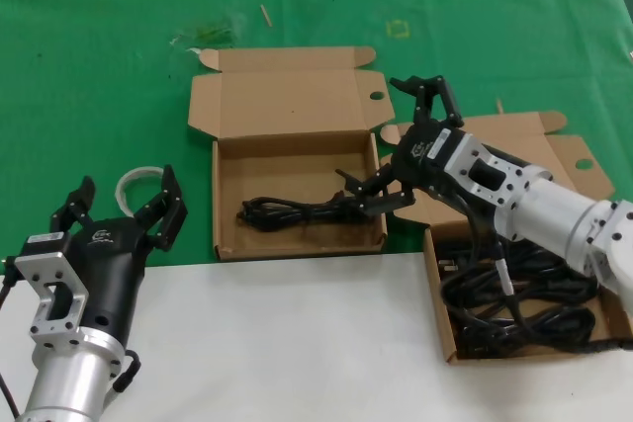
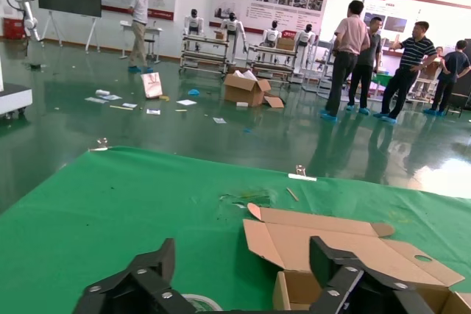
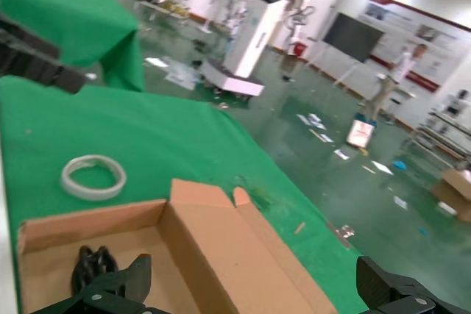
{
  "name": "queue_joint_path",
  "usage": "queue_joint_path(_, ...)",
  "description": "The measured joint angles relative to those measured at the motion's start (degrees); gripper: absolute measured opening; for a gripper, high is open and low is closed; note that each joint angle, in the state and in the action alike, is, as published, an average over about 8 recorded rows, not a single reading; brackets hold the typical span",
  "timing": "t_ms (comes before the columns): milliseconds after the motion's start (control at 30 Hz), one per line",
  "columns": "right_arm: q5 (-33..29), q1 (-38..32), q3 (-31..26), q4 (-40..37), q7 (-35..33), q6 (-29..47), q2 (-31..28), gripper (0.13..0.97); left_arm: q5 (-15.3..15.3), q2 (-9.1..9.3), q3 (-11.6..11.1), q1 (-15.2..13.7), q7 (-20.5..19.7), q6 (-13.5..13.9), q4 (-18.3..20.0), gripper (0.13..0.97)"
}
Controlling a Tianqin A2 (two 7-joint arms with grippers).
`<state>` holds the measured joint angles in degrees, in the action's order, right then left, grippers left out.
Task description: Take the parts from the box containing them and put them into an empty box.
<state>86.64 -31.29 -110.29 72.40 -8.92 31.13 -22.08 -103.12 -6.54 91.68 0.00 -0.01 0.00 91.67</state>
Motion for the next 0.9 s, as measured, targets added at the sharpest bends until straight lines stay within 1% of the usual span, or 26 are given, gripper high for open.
queue_joint_path(100, 0.9, 1.8, 1.1, 1.1, 0.5, -1.8, 0.3, 0.966, 0.0, 0.00, 0.0, 0.0, 0.0, 0.0, 0.0, 0.545)
queue_joint_path(367, 3.4, 6.5, 3.9, 4.0, 1.9, -6.5, 1.0, 0.966, 0.0, 0.00, 0.0, 0.0, 0.0, 0.0, 0.0, 0.748)
queue_joint_path(400, 3.7, 7.1, 4.2, 4.4, 2.0, -7.1, 1.1, 0.966, 0.0, 0.00, 0.0, 0.0, 0.0, 0.0, 0.0, 0.748)
queue_joint_path(667, 6.2, 11.9, 7.1, 7.3, 3.4, -11.8, 1.9, 0.966, 0.0, 0.00, 0.0, 0.0, 0.0, 0.0, 0.0, 0.885)
queue_joint_path(900, 8.4, 16.0, 9.5, 9.9, 4.6, -15.9, 2.5, 0.966, 0.0, 0.00, 0.0, 0.0, 0.0, 0.0, 0.0, 0.938)
